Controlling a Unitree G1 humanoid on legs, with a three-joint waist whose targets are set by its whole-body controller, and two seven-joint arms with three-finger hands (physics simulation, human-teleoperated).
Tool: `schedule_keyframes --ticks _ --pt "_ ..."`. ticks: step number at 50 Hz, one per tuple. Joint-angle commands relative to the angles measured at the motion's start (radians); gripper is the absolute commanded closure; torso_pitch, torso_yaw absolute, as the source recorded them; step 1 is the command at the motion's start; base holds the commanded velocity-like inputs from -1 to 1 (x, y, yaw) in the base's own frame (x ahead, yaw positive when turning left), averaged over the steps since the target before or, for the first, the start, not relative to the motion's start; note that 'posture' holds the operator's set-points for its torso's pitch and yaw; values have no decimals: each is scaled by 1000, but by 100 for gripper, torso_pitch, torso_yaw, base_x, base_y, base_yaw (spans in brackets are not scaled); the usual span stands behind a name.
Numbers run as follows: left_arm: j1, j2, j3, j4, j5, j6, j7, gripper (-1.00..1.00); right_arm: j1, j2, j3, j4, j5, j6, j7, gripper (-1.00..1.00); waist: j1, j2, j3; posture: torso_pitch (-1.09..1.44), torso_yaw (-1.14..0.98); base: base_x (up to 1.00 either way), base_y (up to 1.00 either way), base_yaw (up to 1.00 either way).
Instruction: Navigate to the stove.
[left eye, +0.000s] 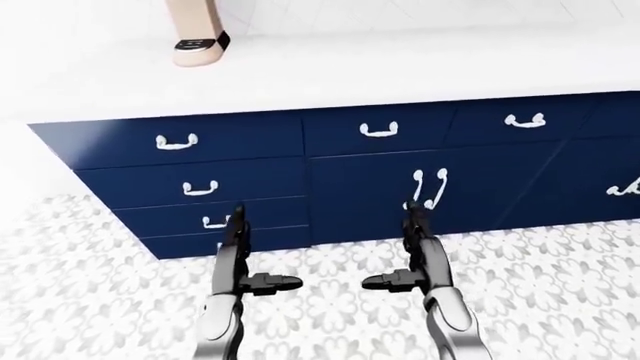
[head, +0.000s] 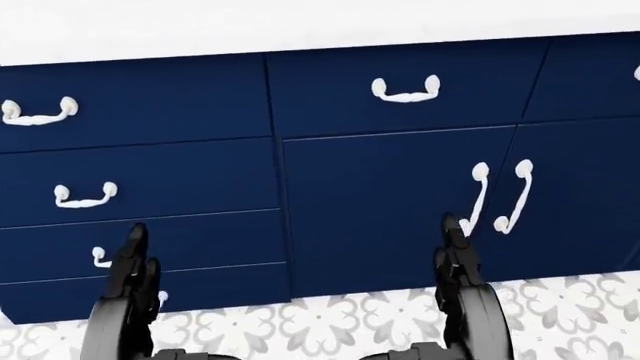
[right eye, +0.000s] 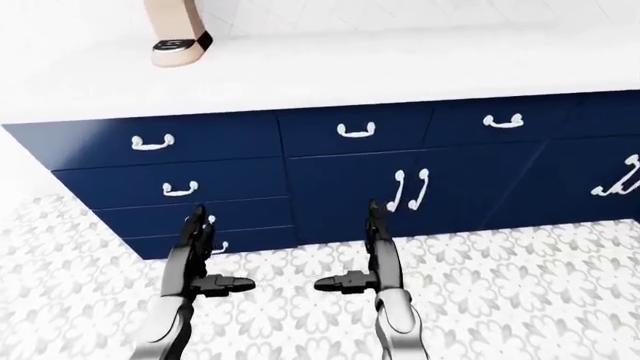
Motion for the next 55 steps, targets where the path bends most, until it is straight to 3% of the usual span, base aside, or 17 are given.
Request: schedule_keyframes --ticks 1,7,10,11,13,20,24,25,29,33,38,39,40,48,52,53,55 --pt "-24 -3 -13 -50 -2 -31 -4 -100 -26 -9 -19 -37 2 -42 -4 -100 -5 0 -21 0 0 0 -16 0" --pt "-24 -3 -13 -50 -2 -31 -4 -100 -25 -8 -17 -38 1 -42 -5 -100 -4 -65 -16 0 0 0 -17 0" --pt "-24 -3 -13 -50 -2 -31 -4 -100 -23 -8 -17 -44 1 -39 -5 -100 -13 -159 -38 0 0 0 -17 0" --pt "-24 -3 -13 -50 -2 -31 -4 -100 -23 -9 -18 -41 1 -42 -4 -100 -20 -110 -25 0 0 0 -16 0" --pt "-24 -3 -13 -50 -2 -31 -4 -100 -22 -8 -17 -45 1 -39 -4 -100 -20 -113 -22 0 0 0 -17 0" --pt "-24 -3 -13 -50 -2 -31 -4 -100 -24 -8 -18 -40 1 -42 -5 -100 -13 -48 -6 0 0 0 -17 0" --pt "-24 -3 -13 -50 -2 -31 -4 -100 -26 -8 -19 -36 2 -44 -6 -100 -11 32 -19 0 0 0 -17 0" --pt "-24 -3 -13 -50 -2 -31 -4 -100 -24 -8 -18 -43 2 -39 -7 -100 2 0 -12 0 0 0 -16 0" --pt "-24 -3 -13 -50 -2 -31 -4 -100 -27 -8 -19 -43 3 -36 -8 -100 -6 -5 -17 0 0 0 -17 0" --pt "-24 -3 -13 -50 -2 -31 -4 -100 -30 -9 -21 -30 4 -45 -6 -100 -6 -42 -15 0 0 0 -16 0" --pt "-24 -3 -13 -50 -2 -31 -4 -100 -28 -9 -20 -34 3 -45 -6 -100 -4 -139 -40 0 0 0 -17 0" --pt "-24 -3 -13 -50 -2 -31 -4 -100 -29 -9 -20 -32 4 -45 -6 -100 -18 -115 -24 0 0 0 -17 0" --pt "-24 -3 -13 -50 -2 -31 -4 -100 -26 -9 -19 -40 3 -41 -6 -100 -13 -117 -18 0 0 0 -17 0" --pt "-24 -3 -13 -50 -2 -31 -4 -100 -23 -8 -17 -45 2 -38 -5 -100 -12 -46 -8 0 0 0 -17 0" --pt "-24 -3 -13 -50 -2 -31 -4 -100 -27 -8 -20 -32 3 -46 -6 -100 -12 33 -22 0 0 0 -17 0" --pt "-24 -3 -13 -50 -2 -31 -4 -100 -26 -8 -19 -38 3 -42 -7 -100 -2 -7 -14 0 0 0 -17 0" --pt "-24 -3 -13 -50 -2 -31 -4 -100 -25 -8 -19 -43 3 -38 -8 -100 -5 2 -13 0 0 0 -17 0"
